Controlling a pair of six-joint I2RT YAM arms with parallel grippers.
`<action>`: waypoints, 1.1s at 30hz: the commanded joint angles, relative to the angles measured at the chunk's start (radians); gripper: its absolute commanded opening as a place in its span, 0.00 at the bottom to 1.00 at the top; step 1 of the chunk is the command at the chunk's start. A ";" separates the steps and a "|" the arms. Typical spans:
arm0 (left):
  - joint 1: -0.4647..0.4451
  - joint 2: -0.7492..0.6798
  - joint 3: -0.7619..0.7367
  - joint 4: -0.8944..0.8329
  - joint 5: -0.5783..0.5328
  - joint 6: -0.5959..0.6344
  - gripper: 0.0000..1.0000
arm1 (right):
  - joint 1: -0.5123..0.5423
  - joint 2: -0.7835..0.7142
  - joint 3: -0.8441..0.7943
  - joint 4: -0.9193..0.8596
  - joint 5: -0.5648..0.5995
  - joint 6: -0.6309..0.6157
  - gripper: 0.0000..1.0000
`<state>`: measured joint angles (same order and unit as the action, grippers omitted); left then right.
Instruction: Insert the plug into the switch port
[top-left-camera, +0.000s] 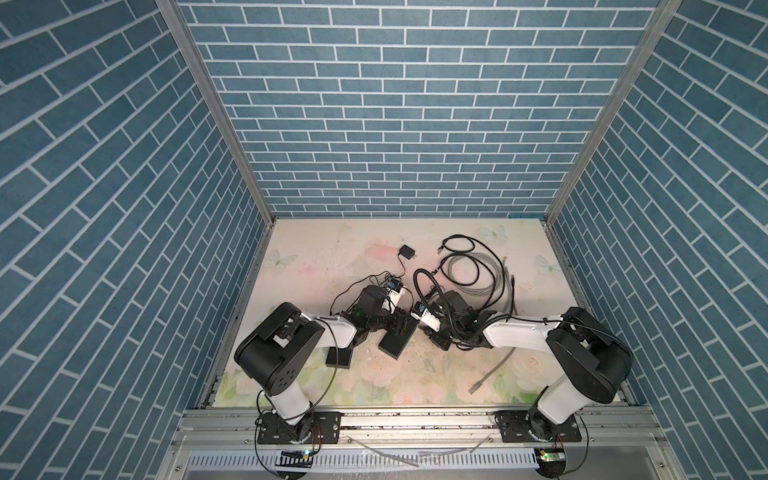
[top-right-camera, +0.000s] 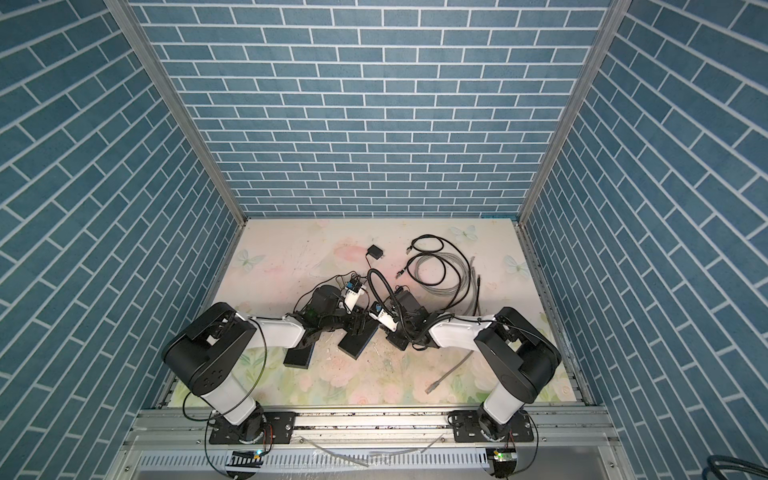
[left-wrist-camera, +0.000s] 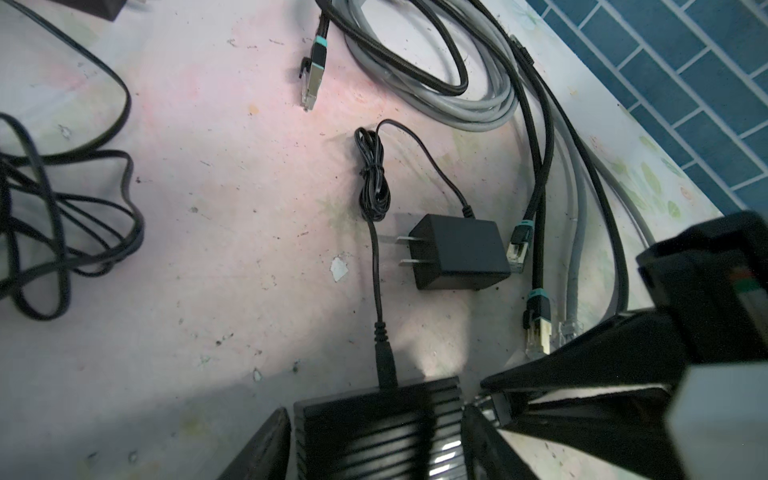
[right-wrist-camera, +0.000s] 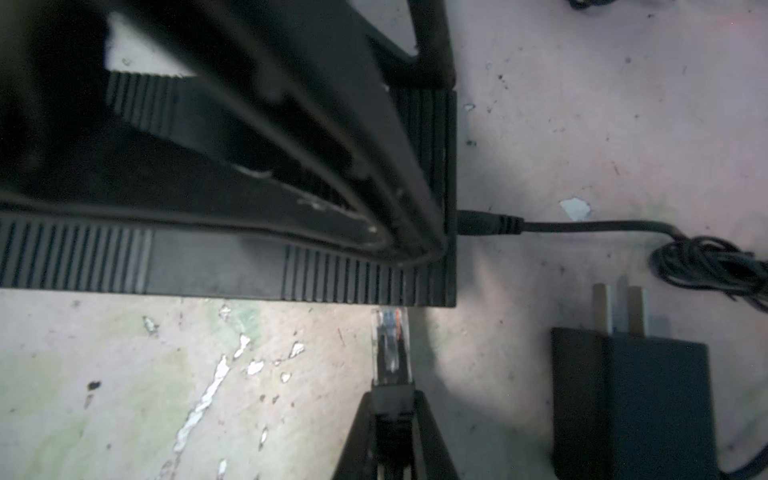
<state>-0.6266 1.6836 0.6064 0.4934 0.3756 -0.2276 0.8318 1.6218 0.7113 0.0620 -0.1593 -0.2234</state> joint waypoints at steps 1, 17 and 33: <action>0.004 0.029 0.007 -0.047 0.012 -0.002 0.65 | 0.010 0.020 0.013 0.027 0.026 0.042 0.00; 0.004 0.045 0.016 -0.049 0.037 -0.015 0.63 | 0.041 0.069 0.039 0.111 0.096 0.068 0.00; 0.004 0.057 0.033 -0.071 0.031 -0.021 0.60 | 0.080 0.085 0.071 0.101 0.174 0.126 0.00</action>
<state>-0.6044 1.7142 0.6312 0.4835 0.3481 -0.2508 0.9001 1.6657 0.7311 0.1406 -0.0238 -0.1585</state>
